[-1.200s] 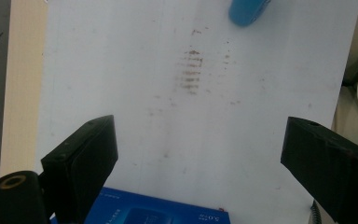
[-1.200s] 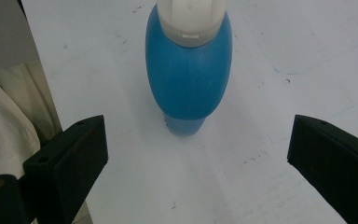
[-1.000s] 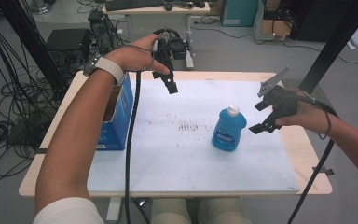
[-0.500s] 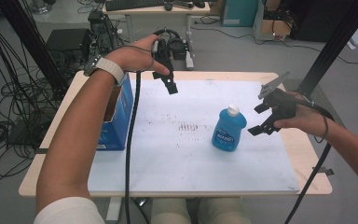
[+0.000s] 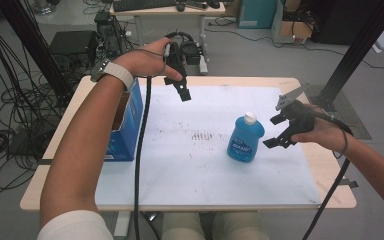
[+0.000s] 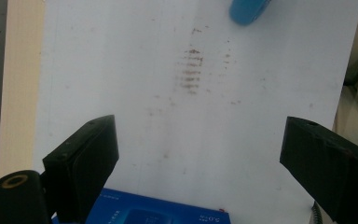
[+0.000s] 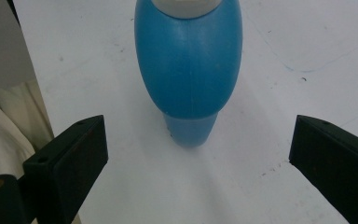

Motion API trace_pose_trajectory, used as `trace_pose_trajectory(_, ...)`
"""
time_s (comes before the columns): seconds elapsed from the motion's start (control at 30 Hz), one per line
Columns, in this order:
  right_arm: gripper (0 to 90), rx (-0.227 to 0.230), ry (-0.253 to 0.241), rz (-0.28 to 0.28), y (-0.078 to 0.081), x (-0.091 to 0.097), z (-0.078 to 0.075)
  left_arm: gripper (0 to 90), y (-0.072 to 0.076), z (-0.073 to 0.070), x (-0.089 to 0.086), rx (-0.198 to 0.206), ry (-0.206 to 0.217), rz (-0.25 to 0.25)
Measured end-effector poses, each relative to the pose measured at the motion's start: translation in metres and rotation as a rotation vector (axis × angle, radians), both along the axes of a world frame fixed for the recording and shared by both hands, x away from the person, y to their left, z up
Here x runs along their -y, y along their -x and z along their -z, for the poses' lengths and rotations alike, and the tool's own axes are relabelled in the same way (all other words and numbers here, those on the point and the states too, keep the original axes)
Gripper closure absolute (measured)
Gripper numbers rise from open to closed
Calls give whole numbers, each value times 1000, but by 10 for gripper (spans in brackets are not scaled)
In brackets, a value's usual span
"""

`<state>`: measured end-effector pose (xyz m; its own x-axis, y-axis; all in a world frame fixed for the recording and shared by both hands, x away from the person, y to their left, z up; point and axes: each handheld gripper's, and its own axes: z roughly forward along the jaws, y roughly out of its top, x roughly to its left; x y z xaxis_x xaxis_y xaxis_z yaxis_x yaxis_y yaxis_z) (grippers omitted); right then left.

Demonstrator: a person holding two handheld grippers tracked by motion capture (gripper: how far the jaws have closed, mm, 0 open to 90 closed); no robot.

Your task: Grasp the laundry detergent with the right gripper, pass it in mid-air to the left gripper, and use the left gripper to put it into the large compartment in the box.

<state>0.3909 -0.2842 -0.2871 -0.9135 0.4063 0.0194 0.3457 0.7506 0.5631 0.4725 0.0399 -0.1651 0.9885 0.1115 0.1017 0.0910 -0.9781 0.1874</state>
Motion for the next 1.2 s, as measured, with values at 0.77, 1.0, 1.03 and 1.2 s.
trace_pose_trajectory(0.77,56,66,-141,38,8,5,25,117,0,0,0,-1,-21,-1)
trace_pose_trajectory(1.0,56,47,-185,79,11,3,31,117,0,1,0,1,-22,-1)
trace_pose_trajectory(1.03,56,51,-187,80,12,3,32,117,0,1,0,-1,-23,0)
trace_pose_trajectory(1.2,56,64,-201,85,11,5,35,117,-1,1,0,-5,-26,1)
